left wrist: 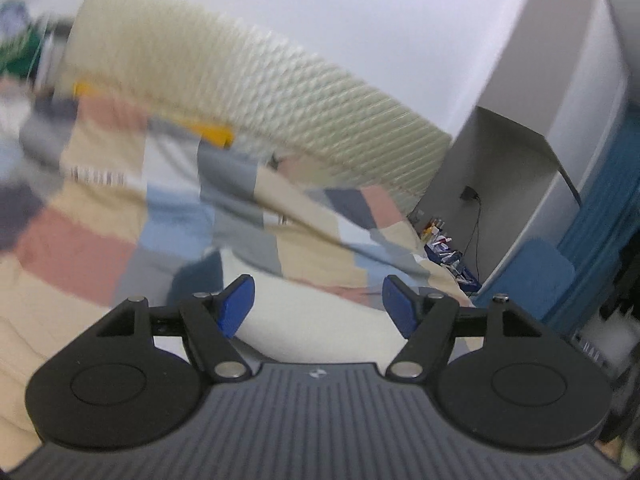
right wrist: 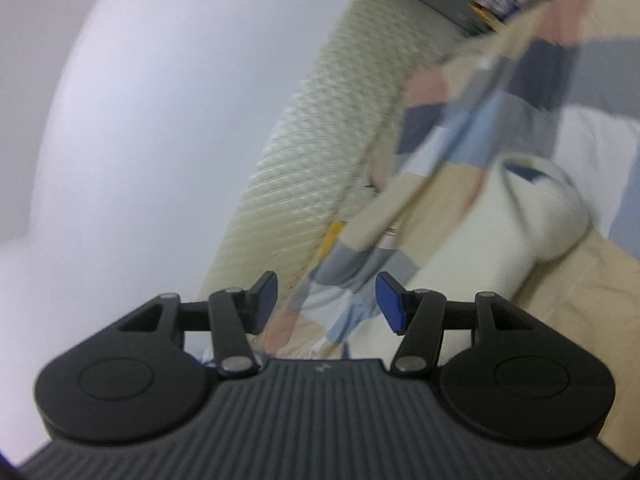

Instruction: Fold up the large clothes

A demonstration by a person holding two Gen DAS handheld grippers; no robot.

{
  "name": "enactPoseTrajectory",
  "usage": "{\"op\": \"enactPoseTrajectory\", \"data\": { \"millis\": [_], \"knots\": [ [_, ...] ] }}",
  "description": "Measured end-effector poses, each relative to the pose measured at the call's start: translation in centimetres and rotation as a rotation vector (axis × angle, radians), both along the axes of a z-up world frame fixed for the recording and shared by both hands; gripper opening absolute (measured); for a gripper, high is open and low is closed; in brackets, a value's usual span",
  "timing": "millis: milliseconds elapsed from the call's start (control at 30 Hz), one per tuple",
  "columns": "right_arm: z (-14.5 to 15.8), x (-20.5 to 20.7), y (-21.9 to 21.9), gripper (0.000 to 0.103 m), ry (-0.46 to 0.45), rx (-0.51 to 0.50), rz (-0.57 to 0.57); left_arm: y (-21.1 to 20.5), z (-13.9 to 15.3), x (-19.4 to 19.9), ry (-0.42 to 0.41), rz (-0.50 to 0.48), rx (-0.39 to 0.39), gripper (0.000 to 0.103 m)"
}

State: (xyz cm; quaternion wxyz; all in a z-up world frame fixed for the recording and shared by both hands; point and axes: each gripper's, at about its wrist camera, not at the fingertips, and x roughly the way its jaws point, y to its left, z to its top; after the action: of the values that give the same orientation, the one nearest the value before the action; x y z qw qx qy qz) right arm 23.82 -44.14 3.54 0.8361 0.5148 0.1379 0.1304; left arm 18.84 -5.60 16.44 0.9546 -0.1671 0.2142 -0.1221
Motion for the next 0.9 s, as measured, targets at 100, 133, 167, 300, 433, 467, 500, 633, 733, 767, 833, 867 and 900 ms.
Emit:
{"op": "enactPoseTrajectory", "data": {
  "millis": [100, 133, 167, 300, 433, 467, 500, 633, 733, 767, 833, 867, 900],
  "knots": [
    [3.0, -1.7, 0.9, 0.058, -0.059, -0.033, 0.053, -0.6, 2.0, -4.0, -0.048, -0.021, 0.044, 0.075],
    [3.9, -2.6, 1.2, 0.058, -0.076, -0.055, 0.066, -0.7, 2.5, -5.3, -0.061, -0.021, 0.061, 0.075],
    [4.7, -3.2, 1.5, 0.058, -0.093, -0.077, 0.075, -1.0, 3.0, -6.6, -0.076, -0.016, 0.087, 0.075],
    [7.7, -6.6, 3.2, 0.058, -0.149, -0.223, 0.099, -1.4, 3.9, -11.5, -0.122, -0.007, 0.15, 0.075],
    [8.7, -9.6, 4.4, 0.058, -0.158, -0.342, 0.107, -1.5, 3.6, -15.6, -0.153, 0.011, 0.204, 0.075],
    [8.7, -10.3, 4.6, 0.058, -0.154, -0.371, 0.107, -1.5, 3.5, -16.5, -0.159, 0.01, 0.213, 0.075],
    [8.7, -11.1, 4.9, 0.058, -0.153, -0.396, 0.108, -1.6, 3.2, -17.3, -0.164, 0.006, 0.225, 0.075],
    [7.7, -13.0, 6.1, 0.058, -0.147, -0.492, 0.098, -1.9, 1.4, -19.4, -0.165, -0.009, 0.263, 0.075],
    [6.6, -14.3, 7.2, 0.058, -0.142, -0.58, 0.083, -2.1, -0.3, -20.3, -0.168, -0.003, 0.294, 0.075],
    [6.1, -14.6, 7.6, 0.058, -0.143, -0.604, 0.076, -2.2, -0.9, -20.5, -0.167, -0.003, 0.3, 0.075],
    [5.3, -15.2, 8.2, 0.058, -0.153, -0.63, 0.07, -2.4, -2.1, -20.4, -0.158, -0.009, 0.307, 0.075],
    [4.9, -15.5, 8.5, 0.058, -0.155, -0.648, 0.069, -2.5, -2.7, -20.3, -0.151, -0.008, 0.309, 0.075],
    [4.4, -15.7, 8.8, 0.058, -0.154, -0.673, 0.062, -2.7, -3.2, -20.4, -0.147, -0.006, 0.313, 0.075]
  ]
}}
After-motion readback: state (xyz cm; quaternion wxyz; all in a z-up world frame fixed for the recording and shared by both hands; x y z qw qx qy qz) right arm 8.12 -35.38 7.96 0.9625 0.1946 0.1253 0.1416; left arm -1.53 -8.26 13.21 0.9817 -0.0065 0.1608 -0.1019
